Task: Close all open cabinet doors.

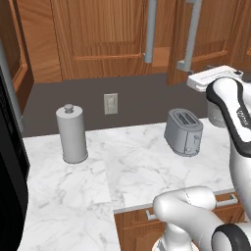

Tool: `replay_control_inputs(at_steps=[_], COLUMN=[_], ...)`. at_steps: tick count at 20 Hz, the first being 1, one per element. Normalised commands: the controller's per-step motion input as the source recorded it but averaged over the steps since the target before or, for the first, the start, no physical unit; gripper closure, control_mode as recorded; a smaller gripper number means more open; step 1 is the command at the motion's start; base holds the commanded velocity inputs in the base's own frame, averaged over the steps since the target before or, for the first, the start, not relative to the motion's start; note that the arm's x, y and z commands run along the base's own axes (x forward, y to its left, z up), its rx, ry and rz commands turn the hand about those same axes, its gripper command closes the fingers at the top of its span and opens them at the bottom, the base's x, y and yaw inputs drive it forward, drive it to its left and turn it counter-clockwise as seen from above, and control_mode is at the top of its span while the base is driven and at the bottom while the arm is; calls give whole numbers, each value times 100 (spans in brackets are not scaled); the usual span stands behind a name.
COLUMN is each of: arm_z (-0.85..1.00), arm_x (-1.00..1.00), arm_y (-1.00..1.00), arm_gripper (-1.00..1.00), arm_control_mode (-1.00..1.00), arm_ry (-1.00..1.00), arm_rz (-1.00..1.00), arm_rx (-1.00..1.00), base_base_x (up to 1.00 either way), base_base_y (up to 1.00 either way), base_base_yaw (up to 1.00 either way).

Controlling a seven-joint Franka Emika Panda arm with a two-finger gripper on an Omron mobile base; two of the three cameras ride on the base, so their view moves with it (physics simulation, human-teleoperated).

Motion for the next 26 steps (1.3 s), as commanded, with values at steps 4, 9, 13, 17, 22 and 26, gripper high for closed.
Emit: replay_control_inputs(at_steps=[4,9,13,17,22,26], arm_z=[2,4,3,1,3,6], arm_x=[38,29,25,18,17,13], arm_y=[23,12,6,6,2,0], arm_gripper=[-100,-100,-100,-100,-100,-100], arm_control_mode=[-100,-100,-100,-100,-100,-100], arm_ry=[0,0,0,0,0,0], arm_rz=[-9,-6,-5,-5,-4,-3], arm_rx=[0,0,0,0,0,0], base_base_x=[0,0,0,0,0,0], base_base_y=[0,0,0,0,0,0], base_base_yaw=[0,0,0,0,0,0])
